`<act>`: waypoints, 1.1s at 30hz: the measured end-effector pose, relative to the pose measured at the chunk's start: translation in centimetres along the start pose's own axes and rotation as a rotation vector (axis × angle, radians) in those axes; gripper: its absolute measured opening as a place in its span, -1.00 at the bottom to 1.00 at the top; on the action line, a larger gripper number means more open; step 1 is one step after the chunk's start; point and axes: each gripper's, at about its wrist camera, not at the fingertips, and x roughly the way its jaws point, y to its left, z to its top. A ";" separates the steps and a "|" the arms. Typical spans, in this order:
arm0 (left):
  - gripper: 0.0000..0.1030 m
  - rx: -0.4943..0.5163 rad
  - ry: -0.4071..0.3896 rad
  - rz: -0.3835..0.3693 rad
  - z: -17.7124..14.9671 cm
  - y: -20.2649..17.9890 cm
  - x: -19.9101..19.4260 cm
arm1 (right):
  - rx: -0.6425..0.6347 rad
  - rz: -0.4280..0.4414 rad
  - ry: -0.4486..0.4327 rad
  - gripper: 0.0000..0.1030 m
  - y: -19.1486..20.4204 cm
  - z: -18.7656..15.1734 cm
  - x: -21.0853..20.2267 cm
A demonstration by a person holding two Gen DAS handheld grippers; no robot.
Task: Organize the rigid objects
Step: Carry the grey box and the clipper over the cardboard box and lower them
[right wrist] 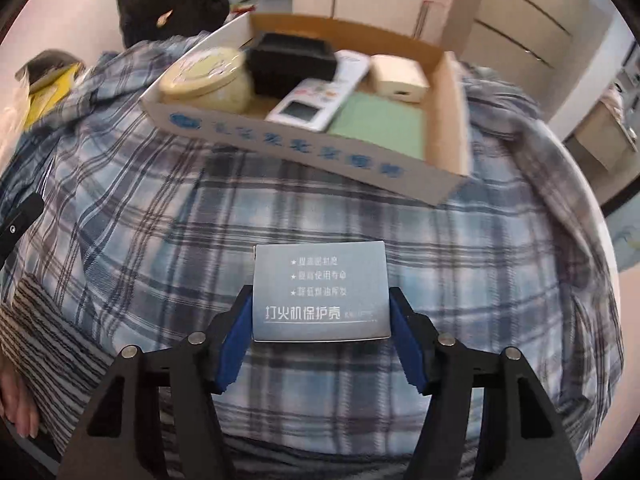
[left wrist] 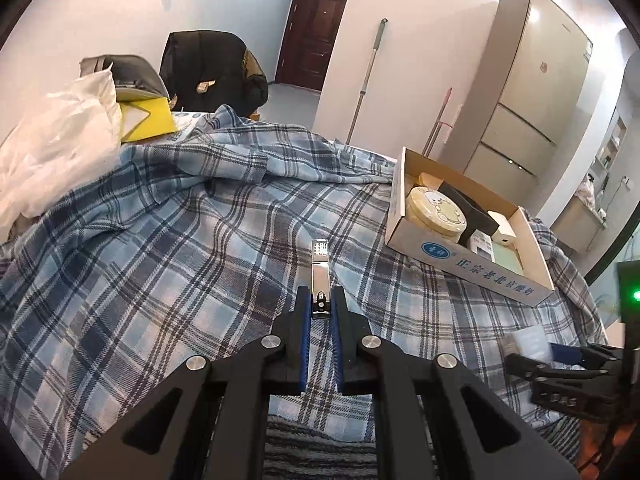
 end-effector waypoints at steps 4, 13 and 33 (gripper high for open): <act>-0.81 0.057 0.031 0.004 0.2 -1.4 -0.3 | 0.040 0.042 -0.029 0.22 -3.1 -0.5 -2.0; -0.81 0.180 0.025 -0.083 2.4 -6.7 -1.3 | 0.106 0.031 -0.160 0.22 -6.9 2.6 -4.9; -0.80 0.429 0.169 -0.157 4.8 -18.8 9.7 | 0.325 0.151 -0.247 0.22 -11.5 7.4 -4.0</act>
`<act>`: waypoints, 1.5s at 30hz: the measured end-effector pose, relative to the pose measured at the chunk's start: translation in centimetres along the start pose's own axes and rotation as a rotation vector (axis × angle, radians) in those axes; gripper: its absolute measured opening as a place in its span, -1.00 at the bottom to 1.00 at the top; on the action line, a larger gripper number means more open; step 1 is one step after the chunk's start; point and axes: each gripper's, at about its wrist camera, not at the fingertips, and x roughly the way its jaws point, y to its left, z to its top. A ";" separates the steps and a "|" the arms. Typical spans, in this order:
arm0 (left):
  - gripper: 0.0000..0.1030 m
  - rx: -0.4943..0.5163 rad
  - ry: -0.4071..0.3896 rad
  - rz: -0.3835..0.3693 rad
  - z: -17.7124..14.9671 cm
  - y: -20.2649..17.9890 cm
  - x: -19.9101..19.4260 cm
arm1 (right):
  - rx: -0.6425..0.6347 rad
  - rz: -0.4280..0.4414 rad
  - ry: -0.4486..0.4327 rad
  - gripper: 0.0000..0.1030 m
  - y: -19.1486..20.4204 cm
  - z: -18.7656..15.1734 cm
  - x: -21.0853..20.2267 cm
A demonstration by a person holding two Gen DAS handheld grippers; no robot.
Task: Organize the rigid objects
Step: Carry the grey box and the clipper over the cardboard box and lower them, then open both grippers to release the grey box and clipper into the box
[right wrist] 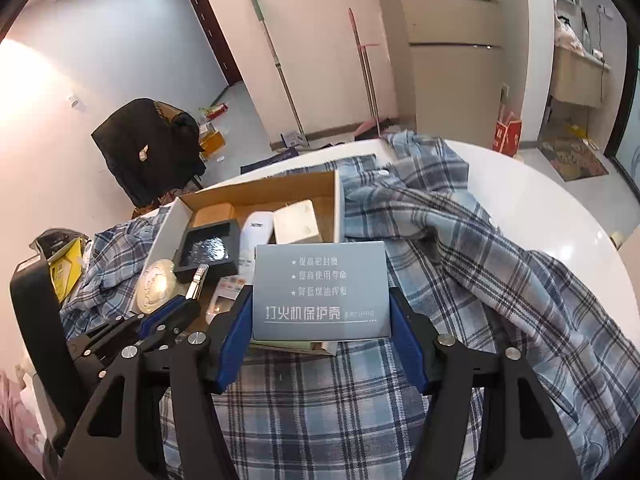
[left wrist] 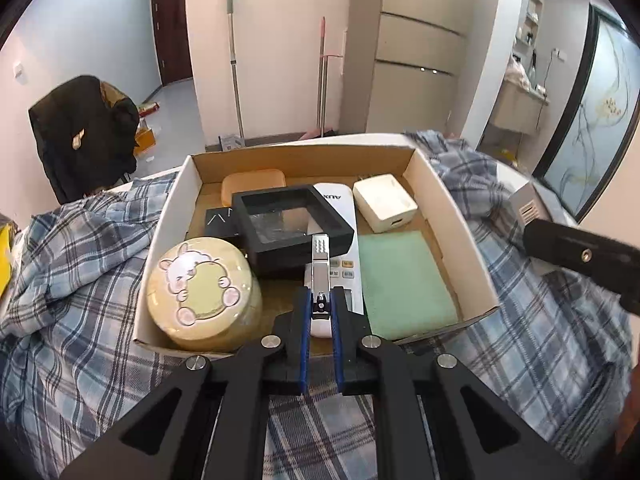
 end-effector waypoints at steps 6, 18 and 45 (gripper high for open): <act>-0.80 -0.001 0.028 -0.038 0.1 -0.1 1.2 | 0.020 -0.002 0.024 0.22 -1.0 -0.2 1.1; -0.12 0.011 -0.100 -0.031 -0.2 1.2 -1.4 | 0.058 0.047 0.066 0.22 -1.9 -0.5 1.6; 1.00 -0.212 -0.602 -0.040 -2.7 7.2 -8.2 | -0.039 0.037 0.243 0.24 4.7 0.1 7.7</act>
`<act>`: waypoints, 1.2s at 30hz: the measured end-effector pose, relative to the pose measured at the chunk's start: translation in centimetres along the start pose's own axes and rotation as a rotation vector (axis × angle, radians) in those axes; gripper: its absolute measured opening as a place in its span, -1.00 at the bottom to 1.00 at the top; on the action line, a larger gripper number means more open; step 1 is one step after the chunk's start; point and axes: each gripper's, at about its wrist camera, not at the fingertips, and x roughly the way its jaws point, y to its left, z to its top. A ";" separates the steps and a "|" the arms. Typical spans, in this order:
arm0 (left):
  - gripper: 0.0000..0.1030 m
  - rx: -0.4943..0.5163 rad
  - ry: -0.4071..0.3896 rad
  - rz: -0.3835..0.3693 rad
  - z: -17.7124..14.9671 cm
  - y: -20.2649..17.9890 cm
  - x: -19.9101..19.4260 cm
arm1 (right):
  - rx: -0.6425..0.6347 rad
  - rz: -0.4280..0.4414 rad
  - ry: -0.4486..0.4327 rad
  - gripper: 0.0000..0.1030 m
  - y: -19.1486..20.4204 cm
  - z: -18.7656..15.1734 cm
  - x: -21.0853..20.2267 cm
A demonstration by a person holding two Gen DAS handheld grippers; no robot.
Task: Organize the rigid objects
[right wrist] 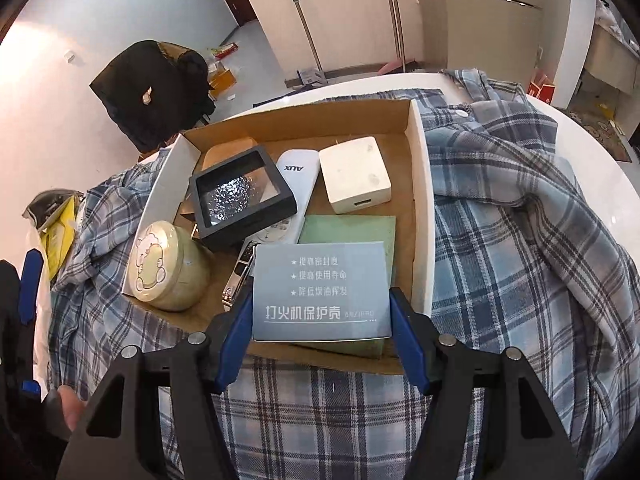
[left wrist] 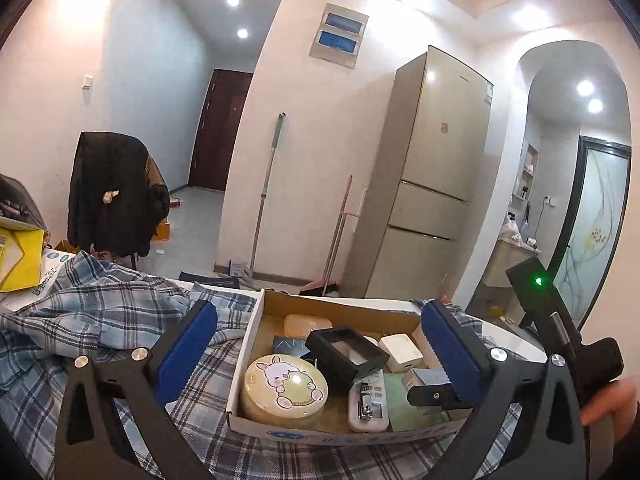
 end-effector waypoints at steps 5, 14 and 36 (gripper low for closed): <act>1.00 0.031 -0.017 0.016 -0.1 -0.6 -0.4 | -0.017 -0.023 -0.030 0.30 0.1 0.0 -0.3; 1.00 0.099 -0.176 0.080 2.6 -2.6 -4.7 | -0.117 -0.048 -0.211 0.51 0.5 -1.3 -6.0; 1.00 0.120 -0.322 0.122 1.1 -3.9 -15.7 | -0.285 0.072 -0.905 1.00 1.1 -11.2 -17.5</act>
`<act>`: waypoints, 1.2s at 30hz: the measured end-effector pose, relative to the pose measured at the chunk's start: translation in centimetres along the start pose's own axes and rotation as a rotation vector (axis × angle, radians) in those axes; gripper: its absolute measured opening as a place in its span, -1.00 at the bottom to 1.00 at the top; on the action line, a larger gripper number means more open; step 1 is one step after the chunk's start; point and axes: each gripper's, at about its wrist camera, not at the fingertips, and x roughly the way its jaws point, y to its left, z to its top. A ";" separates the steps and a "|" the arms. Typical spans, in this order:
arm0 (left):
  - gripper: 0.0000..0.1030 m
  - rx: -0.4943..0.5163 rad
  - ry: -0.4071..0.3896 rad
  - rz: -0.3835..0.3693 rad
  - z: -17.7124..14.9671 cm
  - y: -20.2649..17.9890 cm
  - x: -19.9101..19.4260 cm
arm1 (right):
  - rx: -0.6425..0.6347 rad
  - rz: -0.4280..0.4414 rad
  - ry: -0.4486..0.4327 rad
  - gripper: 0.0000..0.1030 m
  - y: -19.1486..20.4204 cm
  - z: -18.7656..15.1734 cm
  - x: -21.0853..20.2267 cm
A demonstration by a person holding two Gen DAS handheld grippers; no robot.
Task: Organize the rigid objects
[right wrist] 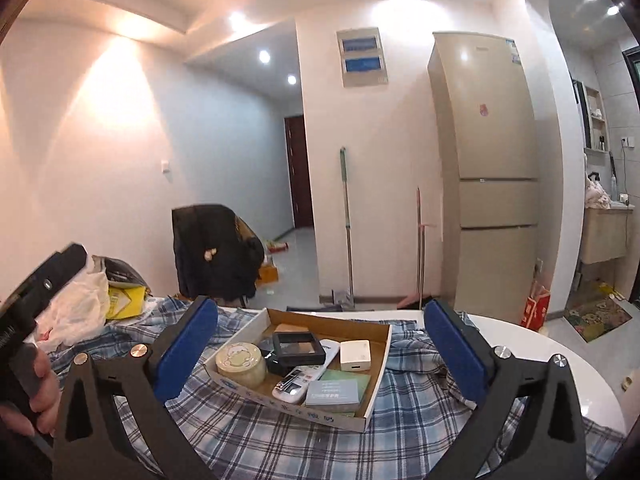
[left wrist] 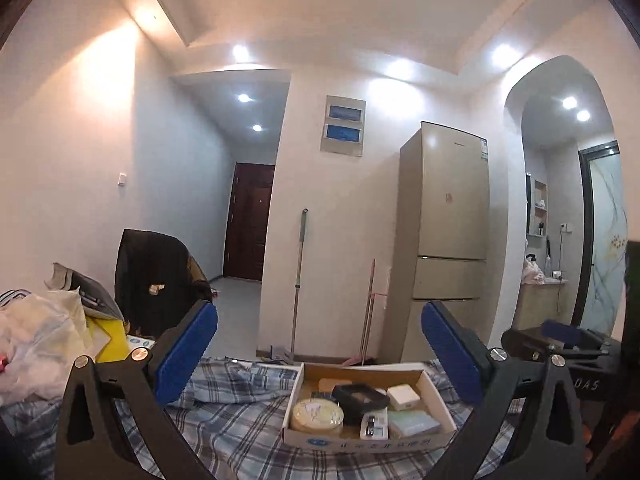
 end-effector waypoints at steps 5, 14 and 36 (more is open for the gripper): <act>1.00 0.043 0.018 -0.024 -3.0 -0.4 0.0 | -0.016 -0.037 -0.074 1.00 0.1 -2.4 -1.2; 1.00 0.068 0.106 0.032 -5.4 -0.7 1.5 | -0.085 -0.043 -0.064 1.00 1.4 -5.2 -0.9; 1.00 0.076 0.097 0.039 -5.3 -0.8 1.0 | 0.000 -0.046 -0.020 1.00 -0.4 -5.5 -0.5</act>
